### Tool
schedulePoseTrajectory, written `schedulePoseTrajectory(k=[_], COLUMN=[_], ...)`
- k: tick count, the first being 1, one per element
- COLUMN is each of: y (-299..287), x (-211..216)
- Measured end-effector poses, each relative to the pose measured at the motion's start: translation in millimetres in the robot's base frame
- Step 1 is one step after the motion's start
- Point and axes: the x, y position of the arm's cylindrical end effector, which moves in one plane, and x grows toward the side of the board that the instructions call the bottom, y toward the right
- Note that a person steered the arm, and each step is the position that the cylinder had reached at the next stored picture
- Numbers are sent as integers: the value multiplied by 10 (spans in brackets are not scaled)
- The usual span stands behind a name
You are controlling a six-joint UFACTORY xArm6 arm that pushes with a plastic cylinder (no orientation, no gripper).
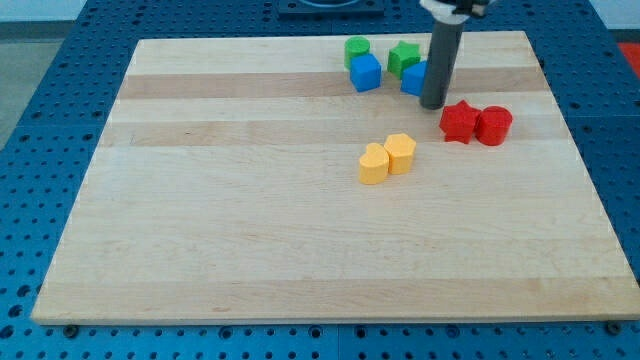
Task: Move the blue blocks to the top left corner
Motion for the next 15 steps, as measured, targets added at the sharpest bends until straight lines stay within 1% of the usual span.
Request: schedulePoseTrajectory(k=[1, 2, 4, 7, 8, 9, 10, 11, 12, 13, 14, 15], y=[295, 117, -1913, -3202, -3277, -3765, -3256, -2145, -1192, -667, -1006, -1859], x=[-42, -240, -778, -1193, -1276, -1194, -1086, -768, -544, -100, 50, -28])
